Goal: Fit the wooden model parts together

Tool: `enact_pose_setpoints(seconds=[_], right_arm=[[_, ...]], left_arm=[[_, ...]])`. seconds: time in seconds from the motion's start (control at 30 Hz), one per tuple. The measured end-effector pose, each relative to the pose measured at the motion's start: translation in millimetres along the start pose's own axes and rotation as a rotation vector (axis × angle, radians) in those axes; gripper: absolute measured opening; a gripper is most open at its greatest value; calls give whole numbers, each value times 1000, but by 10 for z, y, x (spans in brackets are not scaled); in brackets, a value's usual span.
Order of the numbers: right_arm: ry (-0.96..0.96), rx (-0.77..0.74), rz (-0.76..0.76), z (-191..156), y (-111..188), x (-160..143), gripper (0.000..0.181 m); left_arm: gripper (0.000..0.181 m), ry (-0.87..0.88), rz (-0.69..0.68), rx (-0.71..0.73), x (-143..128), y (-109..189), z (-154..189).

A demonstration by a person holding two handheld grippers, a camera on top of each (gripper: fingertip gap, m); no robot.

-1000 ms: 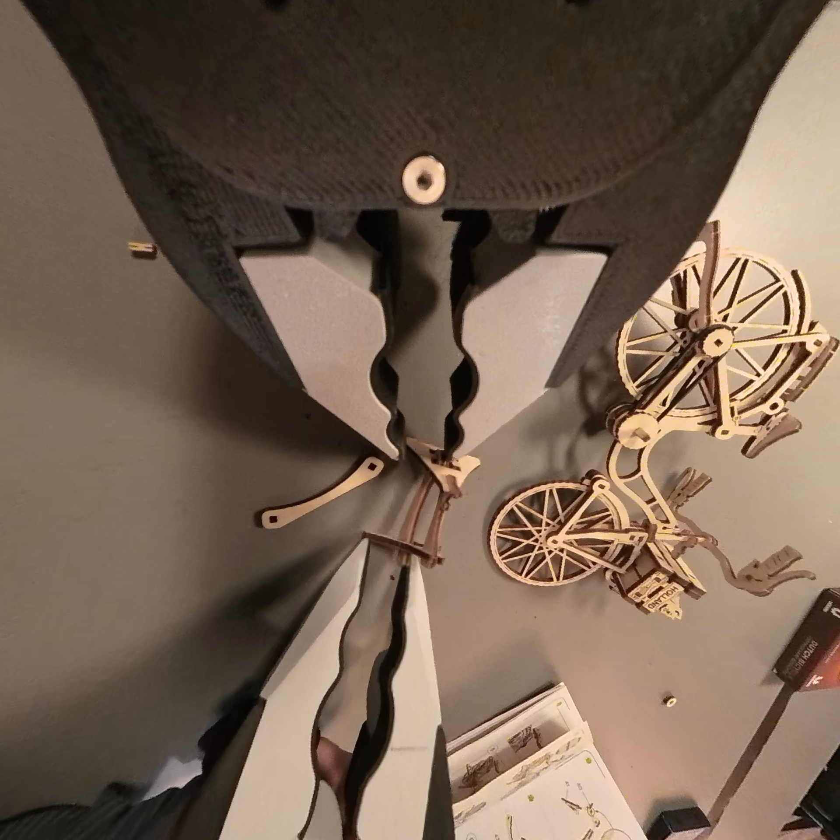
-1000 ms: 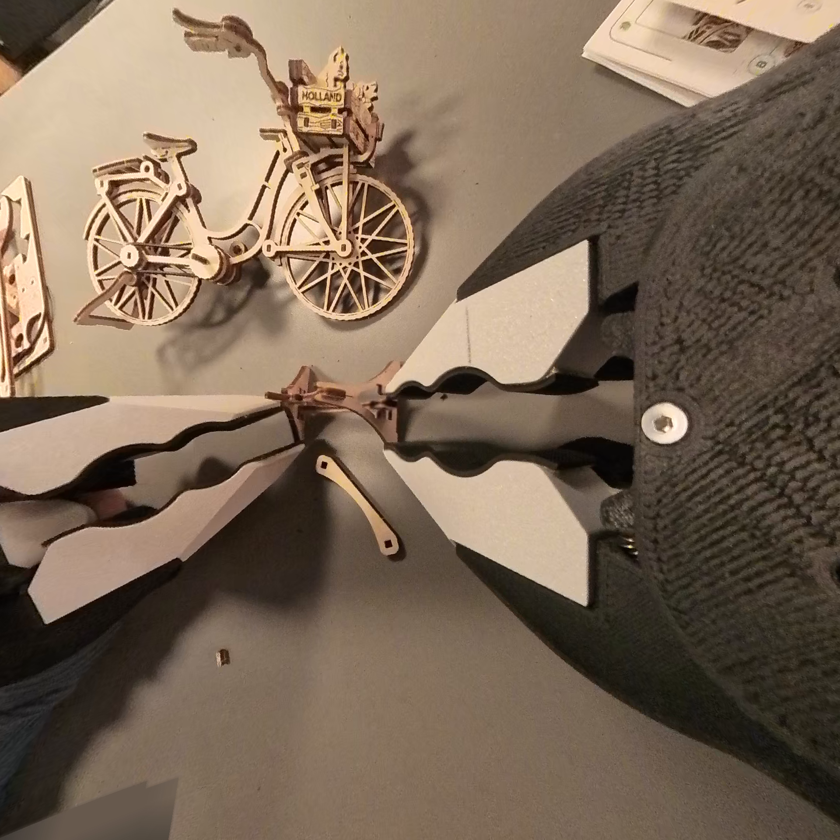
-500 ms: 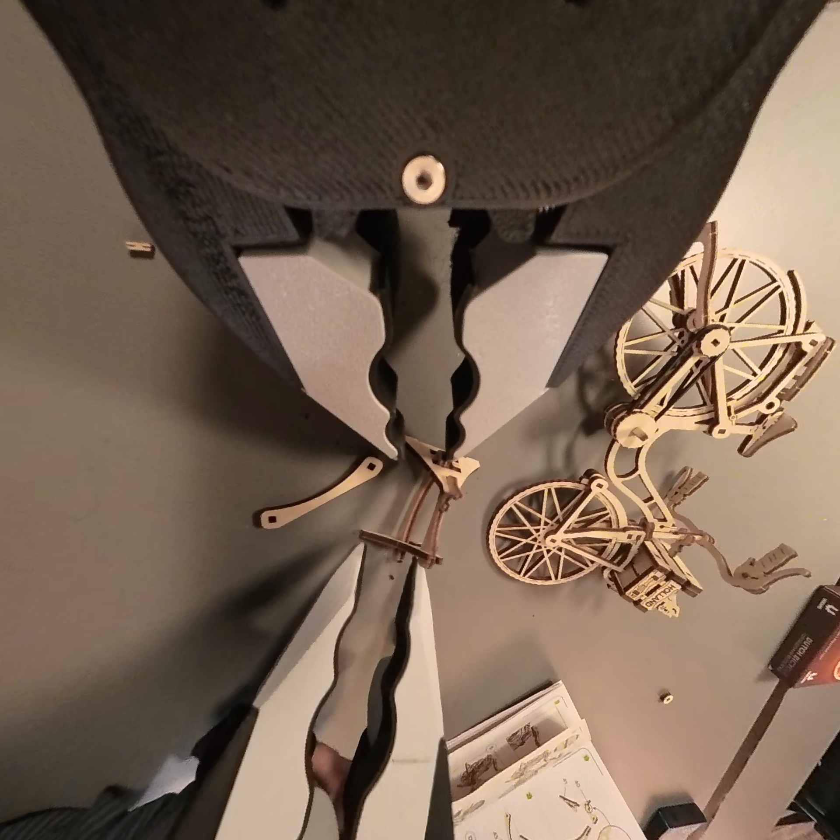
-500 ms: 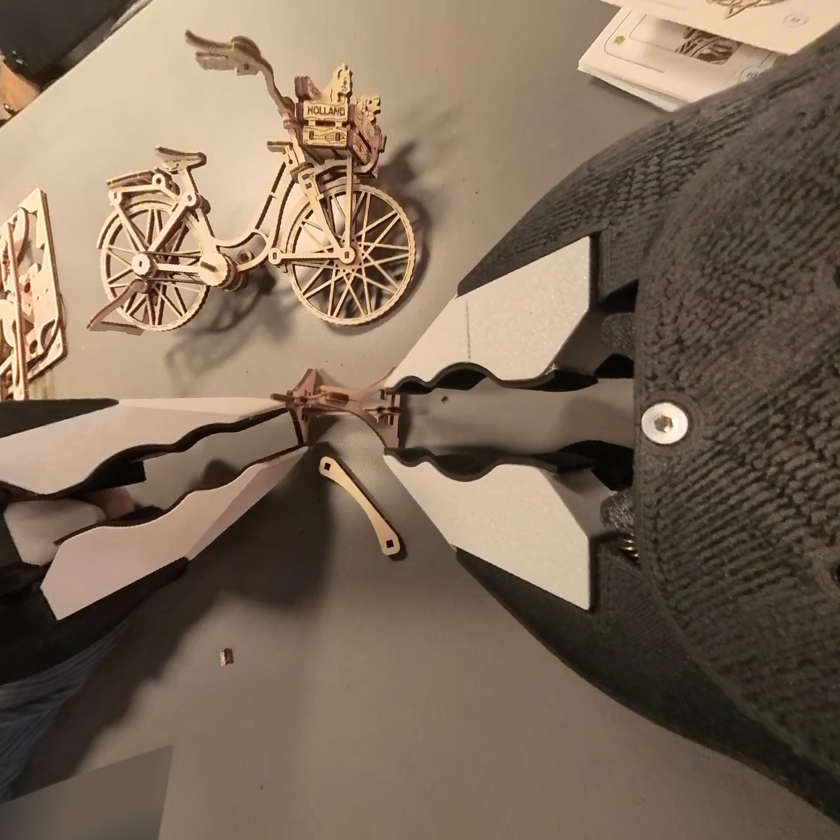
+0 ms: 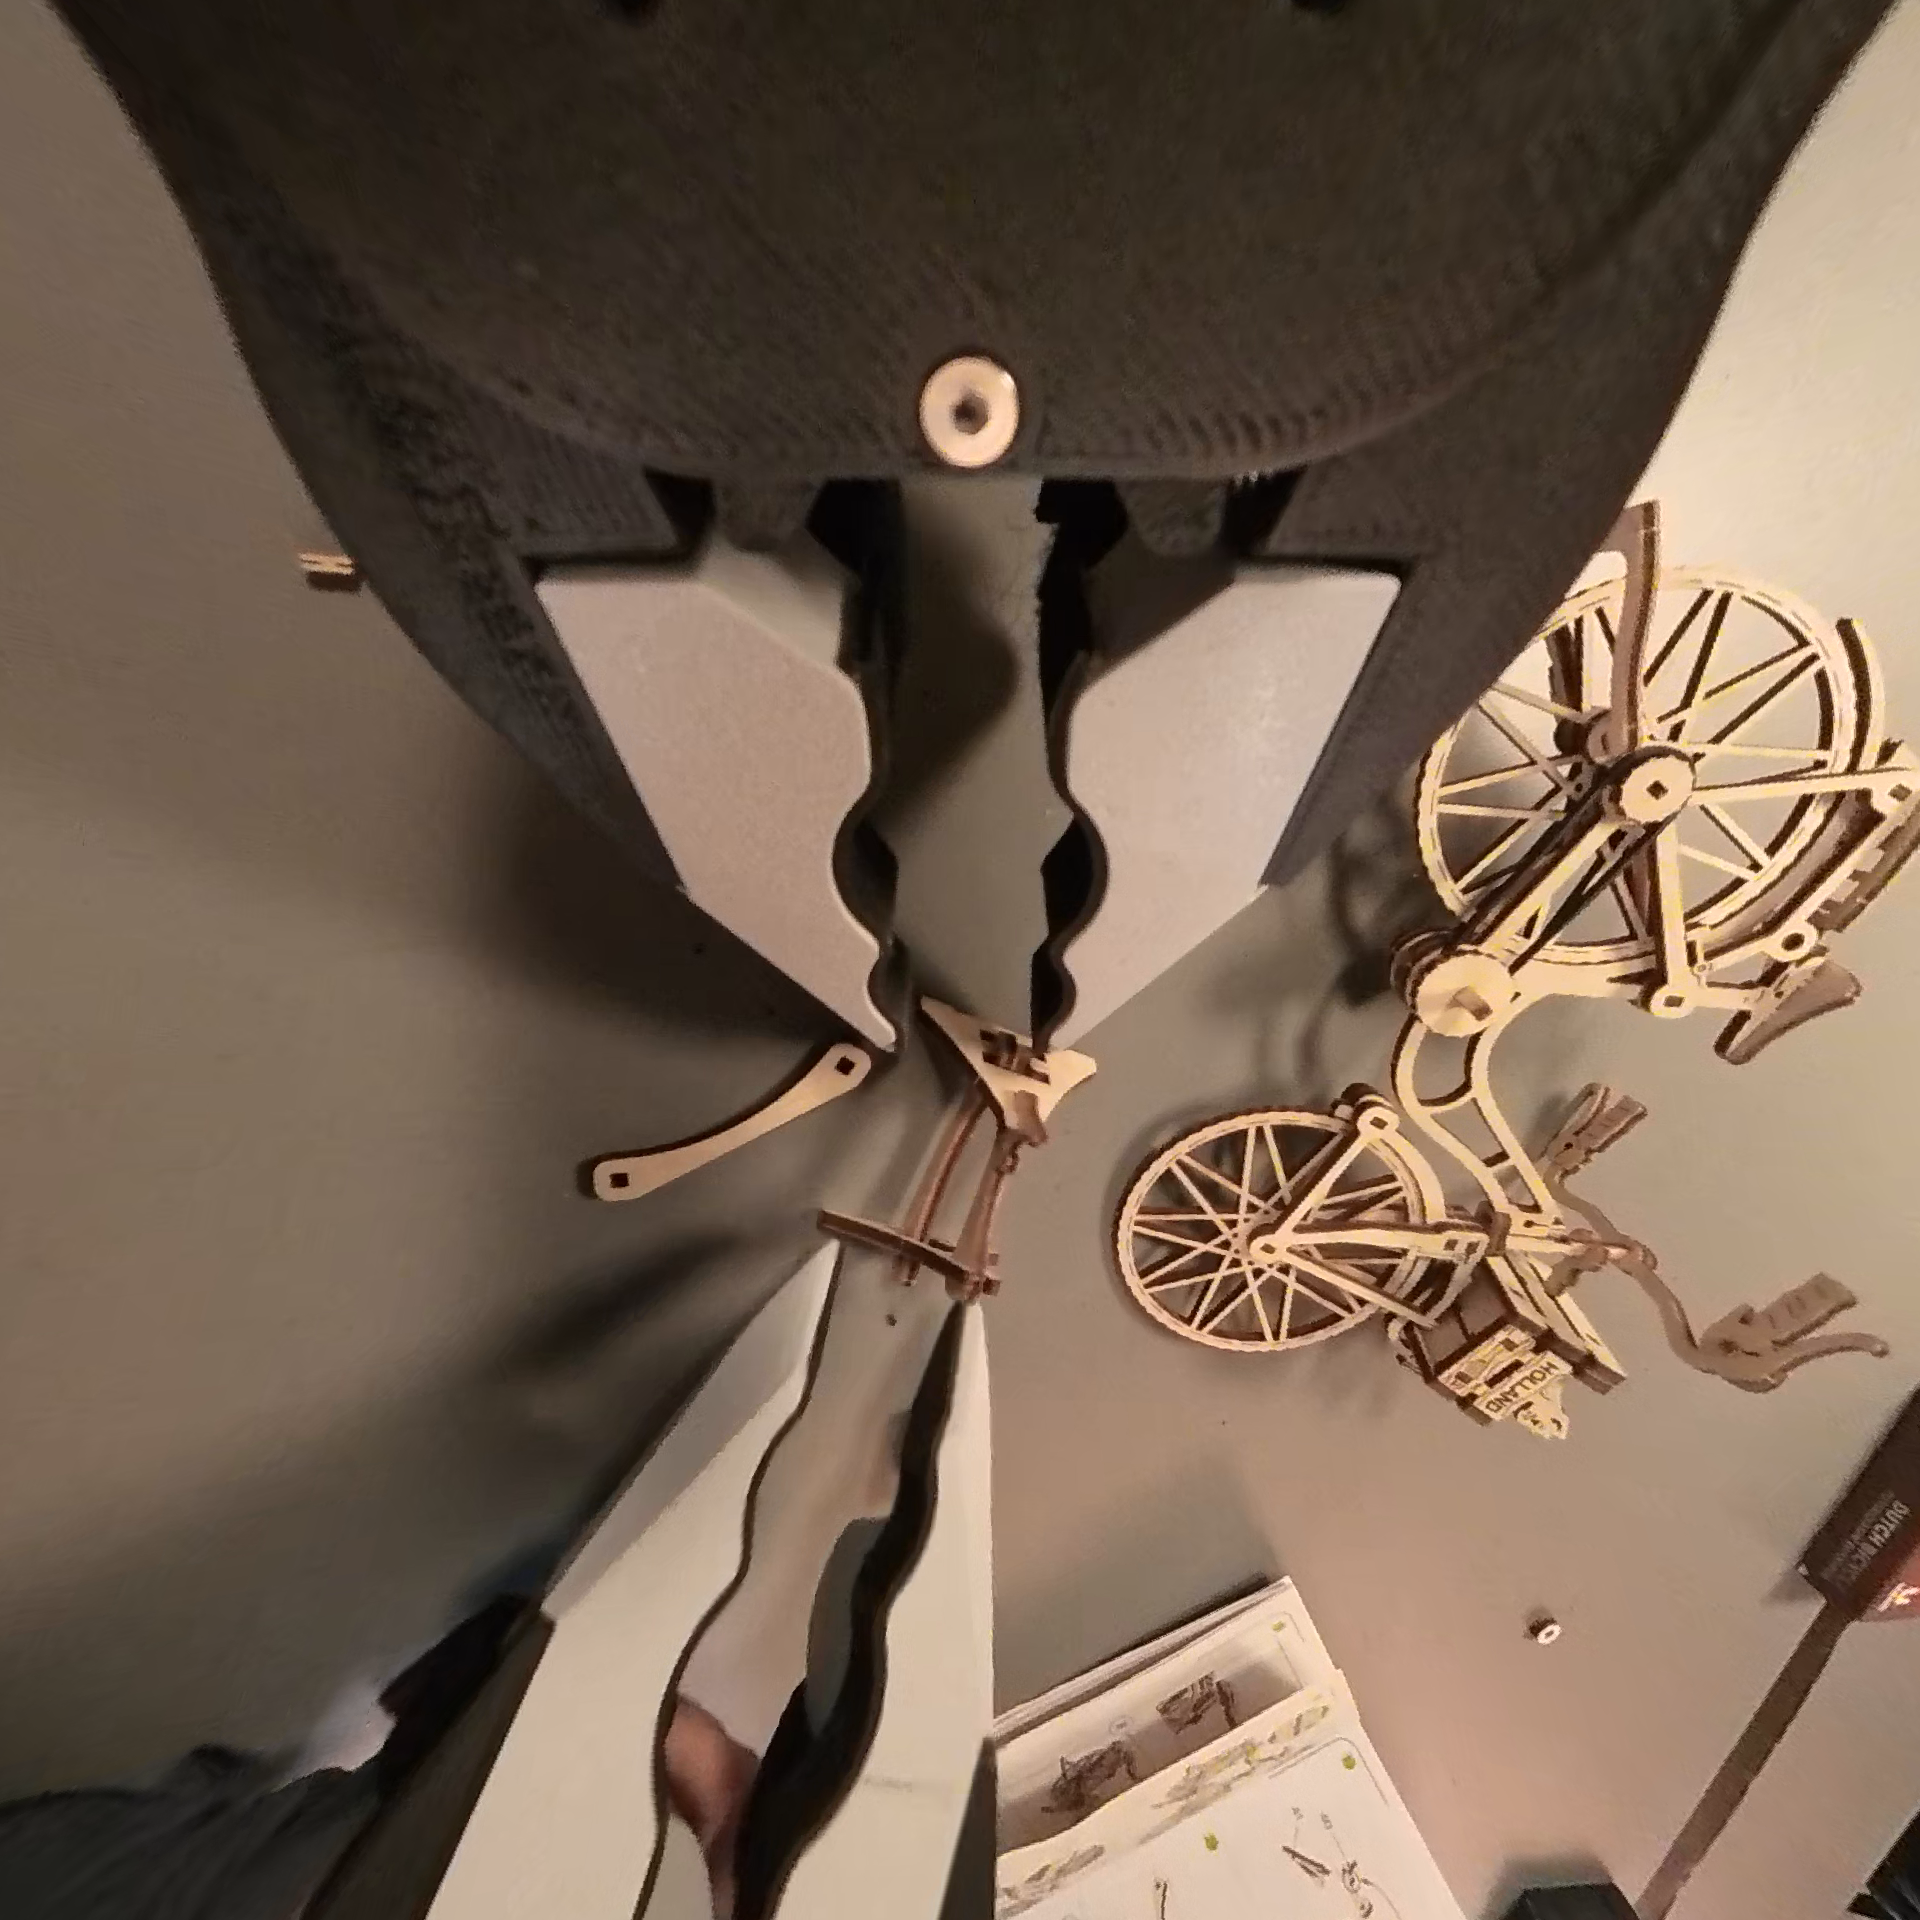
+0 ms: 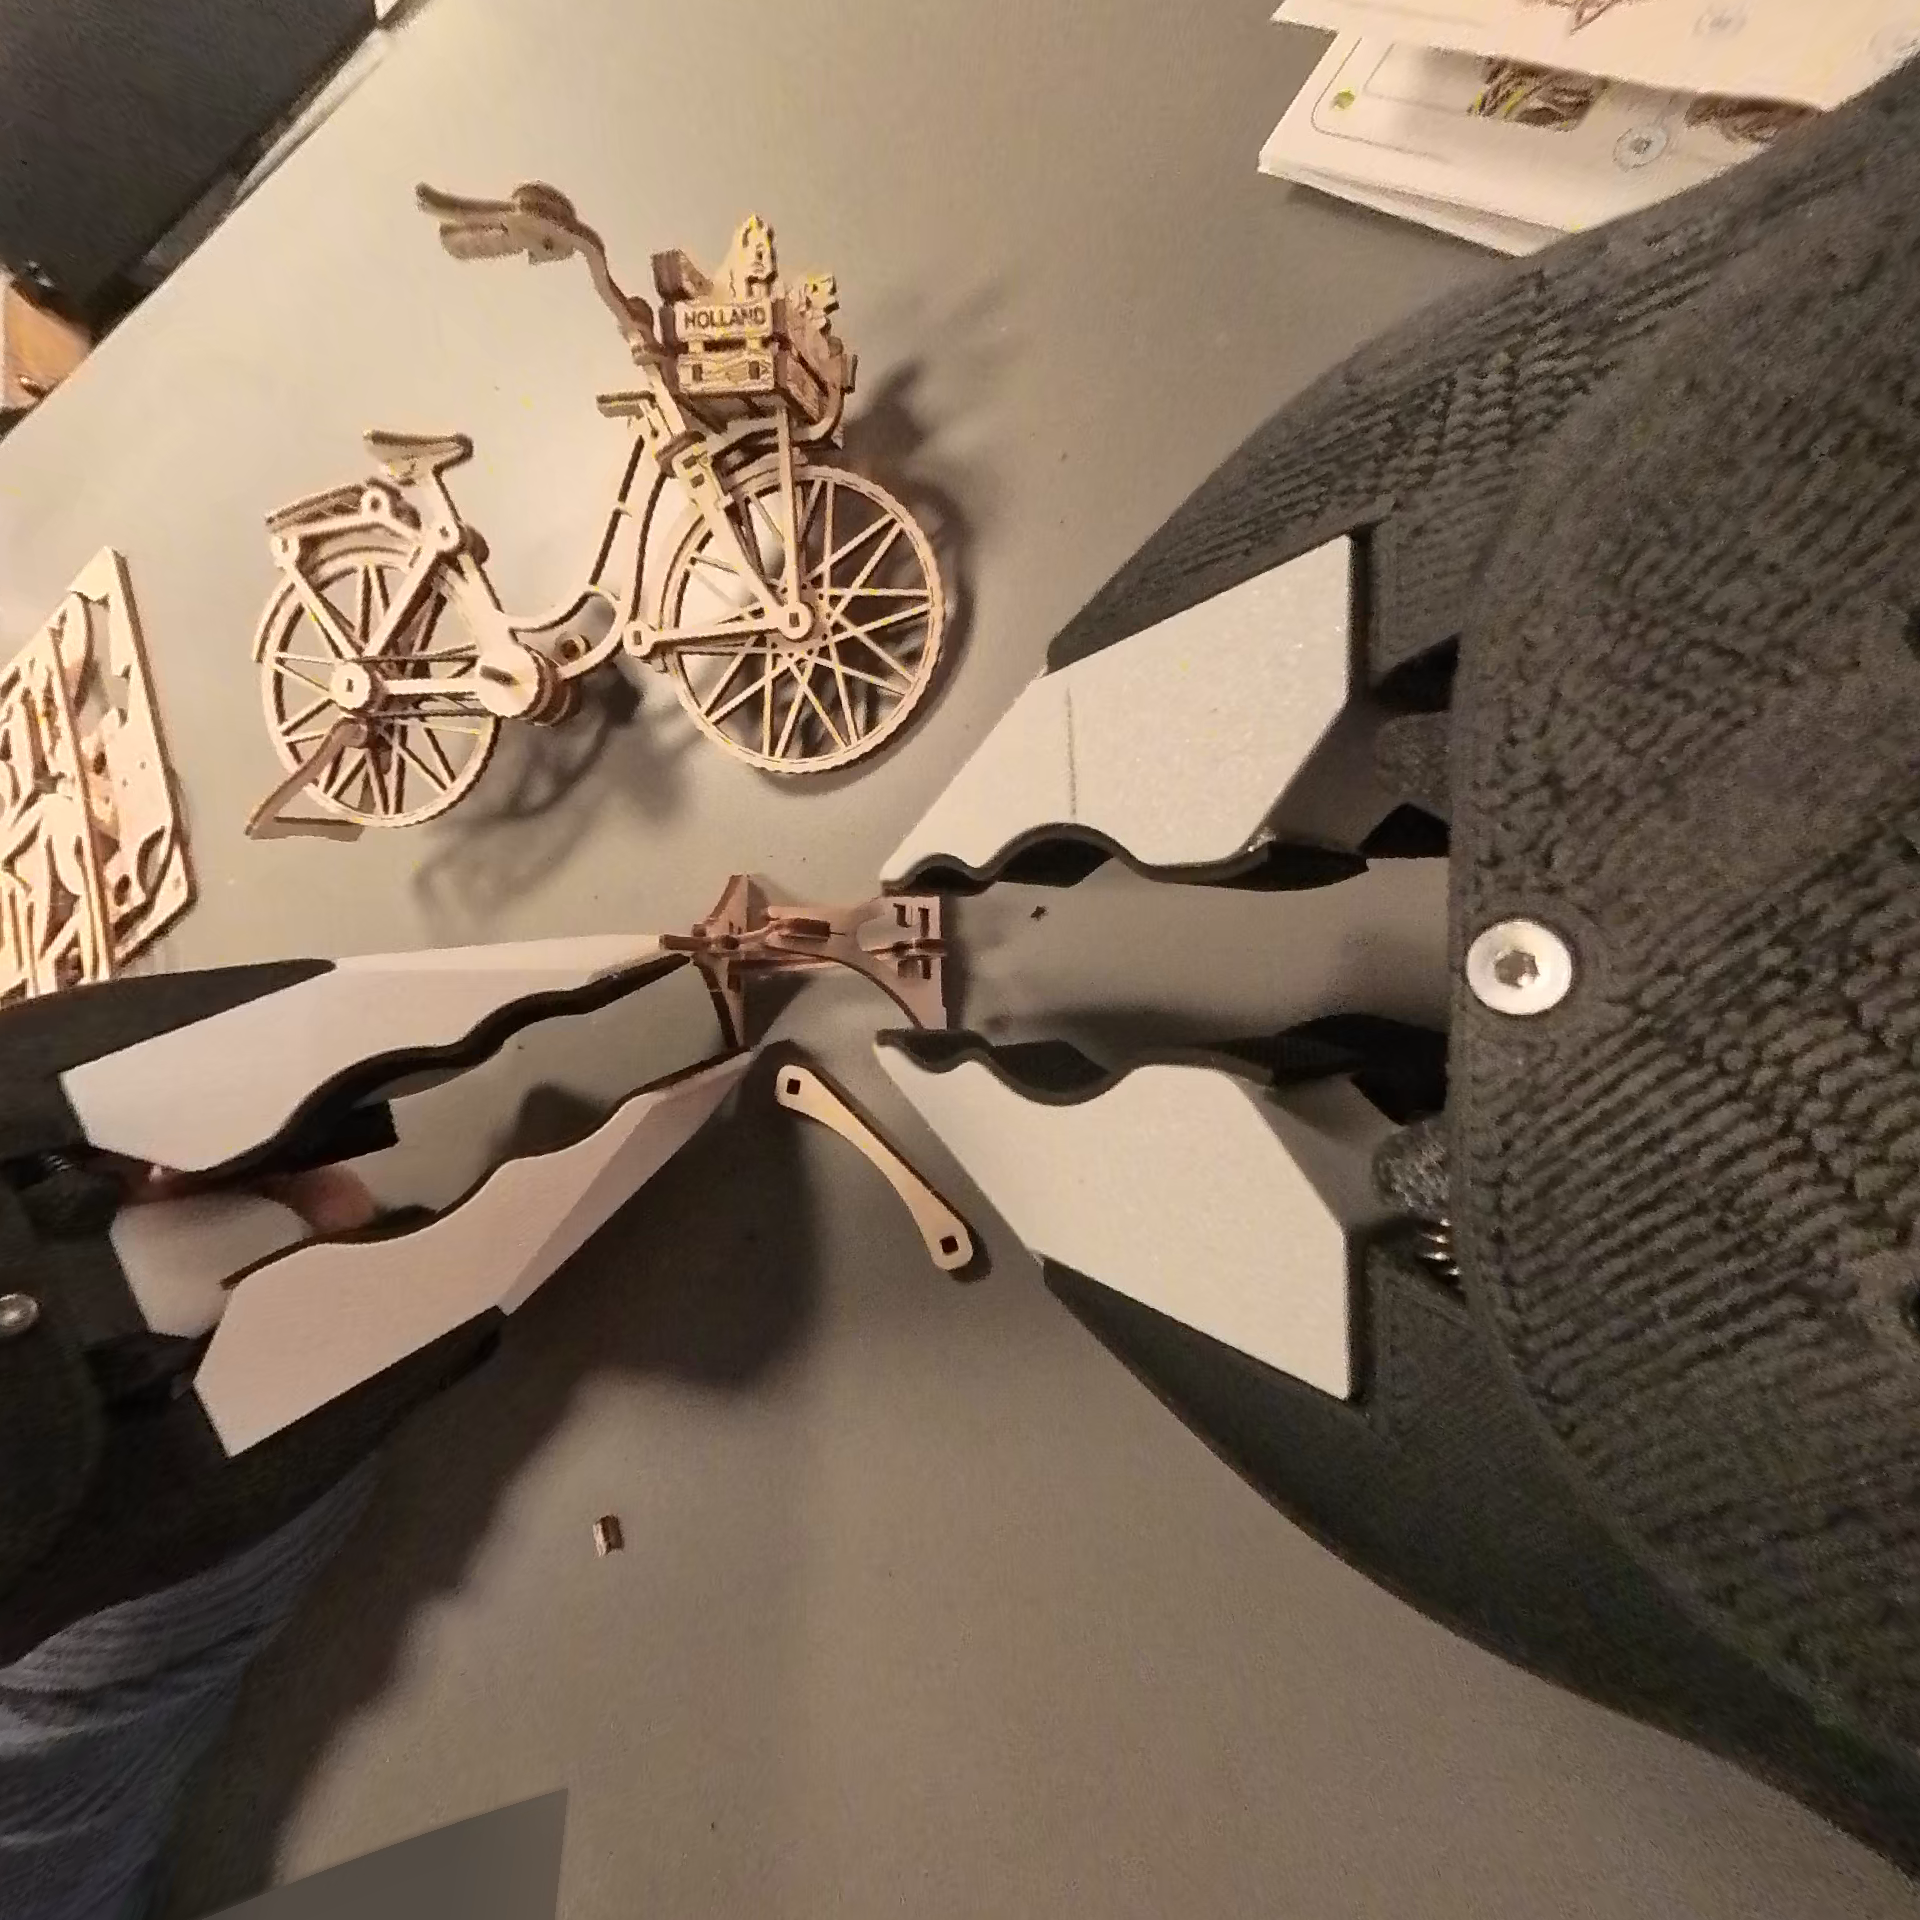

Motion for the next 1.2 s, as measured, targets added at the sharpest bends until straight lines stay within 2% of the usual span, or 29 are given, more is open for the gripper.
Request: enact_pose_setpoints(seconds=[0.2,0.33,0.6,1.2], right_arm=[[6,-23,5,0,10,11,20],[16,-58,0,-13,-2,28,27],[89,-126,-81,-35,-39,15,28],[76,-50,-82,-41,-44,-23,15]], left_arm=[[22,7,-2,-2,0,-2,-6],[22,9,-3,-3,0,-3,-8],[22,9,-3,-2,0,-3,-9],[19,1,-3,-3,-1,-3,0]])
Point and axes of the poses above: each gripper's, where its closed fingertips meet, y back along the fingers, x out of its top, z = x × y across the jaws, the point moved 9 cm from there along y, back along the fingers, and after that the axes turned 1 degree about x, right-handed, at the moved point
